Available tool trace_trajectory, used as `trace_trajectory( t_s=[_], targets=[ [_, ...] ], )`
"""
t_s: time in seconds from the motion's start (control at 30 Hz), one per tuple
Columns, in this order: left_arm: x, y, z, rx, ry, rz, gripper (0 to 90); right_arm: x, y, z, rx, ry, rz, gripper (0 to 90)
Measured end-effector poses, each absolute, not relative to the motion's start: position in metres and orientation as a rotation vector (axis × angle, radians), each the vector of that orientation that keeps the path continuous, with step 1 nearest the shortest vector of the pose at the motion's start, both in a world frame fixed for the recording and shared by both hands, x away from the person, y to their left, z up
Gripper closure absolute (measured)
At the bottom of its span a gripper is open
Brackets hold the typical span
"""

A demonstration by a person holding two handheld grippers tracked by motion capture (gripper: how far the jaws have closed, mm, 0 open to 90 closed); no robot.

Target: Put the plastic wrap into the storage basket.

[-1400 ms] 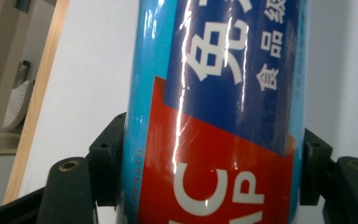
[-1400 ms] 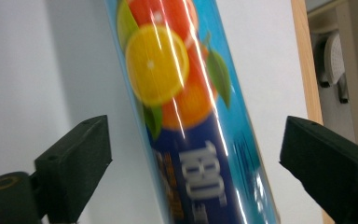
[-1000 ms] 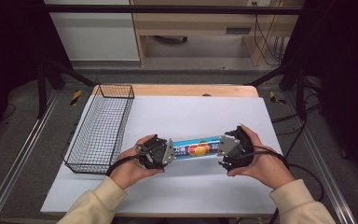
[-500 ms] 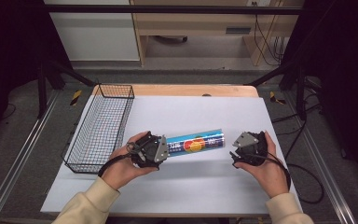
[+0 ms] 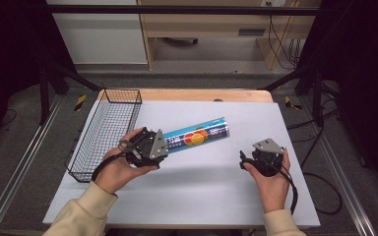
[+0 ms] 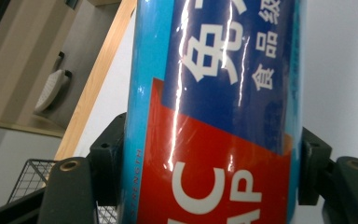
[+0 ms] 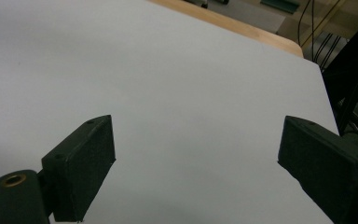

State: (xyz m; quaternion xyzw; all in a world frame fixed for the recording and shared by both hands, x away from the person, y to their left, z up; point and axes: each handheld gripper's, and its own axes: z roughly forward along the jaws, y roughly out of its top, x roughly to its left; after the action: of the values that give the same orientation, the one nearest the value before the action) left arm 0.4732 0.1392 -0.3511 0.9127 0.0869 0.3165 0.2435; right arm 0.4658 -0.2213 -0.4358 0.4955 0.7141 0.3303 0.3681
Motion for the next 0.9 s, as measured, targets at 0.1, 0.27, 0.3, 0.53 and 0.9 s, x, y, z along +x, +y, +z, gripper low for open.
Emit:
trace_trajectory(
  t_s=[0.1, 0.27, 0.3, 0.53, 0.9],
  targets=[
    [0.475, 0.145, -0.346, 2.484, 0.266, 0.864, 30.6, 0.460, -0.219, -0.440, 1.292, 1.811, 0.883, 11.1],
    [0.474, 0.157, -0.335, 2.483, 0.313, 0.905, 30.6, 0.457, -0.216, -0.446, 1.311, 1.792, 0.930, 11.1],
    [0.474, 0.160, -0.333, 2.474, 0.328, 0.902, 30.7, 0.456, -0.215, -0.446, 1.303, 1.791, 0.938, 11.1],
    [0.466, 0.182, -0.317, 2.455, 0.431, 0.956, 30.7, 0.450, -0.209, -0.443, 1.287, 1.761, 0.918, 11.2],
    [0.459, 0.218, -0.304, 2.461, 0.692, 1.011, 30.7, 0.446, -0.202, -0.441, 1.274, 1.768, 0.956, 11.2]
  ],
)
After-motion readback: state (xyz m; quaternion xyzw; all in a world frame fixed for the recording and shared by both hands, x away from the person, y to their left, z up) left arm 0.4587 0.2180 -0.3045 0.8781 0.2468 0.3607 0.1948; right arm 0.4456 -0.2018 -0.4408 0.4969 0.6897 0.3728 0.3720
